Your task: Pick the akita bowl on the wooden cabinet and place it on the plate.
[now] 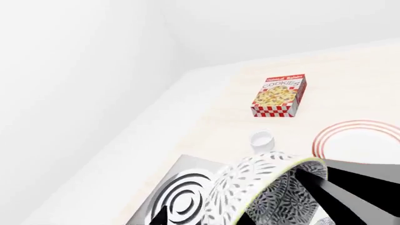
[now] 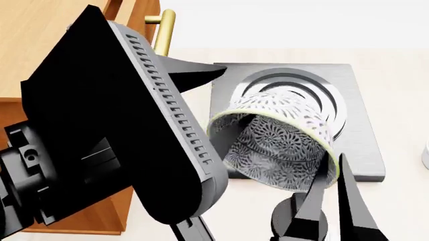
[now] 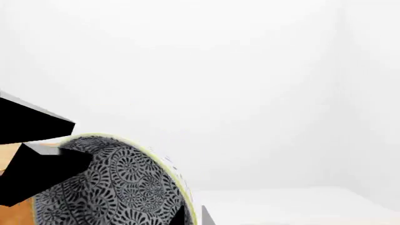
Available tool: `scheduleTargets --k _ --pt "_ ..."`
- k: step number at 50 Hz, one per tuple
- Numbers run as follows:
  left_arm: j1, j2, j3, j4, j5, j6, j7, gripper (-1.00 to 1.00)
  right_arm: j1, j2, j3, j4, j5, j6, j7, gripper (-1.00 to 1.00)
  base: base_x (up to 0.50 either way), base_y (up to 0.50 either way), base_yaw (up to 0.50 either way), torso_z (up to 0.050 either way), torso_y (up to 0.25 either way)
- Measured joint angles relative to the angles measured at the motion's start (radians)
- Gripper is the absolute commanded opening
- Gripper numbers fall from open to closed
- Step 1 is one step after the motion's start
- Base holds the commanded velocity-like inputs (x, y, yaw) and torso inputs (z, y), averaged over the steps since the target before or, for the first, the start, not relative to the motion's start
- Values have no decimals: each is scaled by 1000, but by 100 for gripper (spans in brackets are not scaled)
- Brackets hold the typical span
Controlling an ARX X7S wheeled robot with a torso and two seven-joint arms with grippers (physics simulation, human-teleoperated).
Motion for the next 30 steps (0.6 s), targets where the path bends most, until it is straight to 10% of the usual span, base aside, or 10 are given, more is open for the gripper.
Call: scheduleTargets --k 30 --pt "18 0 7 12 5 0 35 100 -118 8 239 -18 98 163 47 -100 0 0 0 0 0"
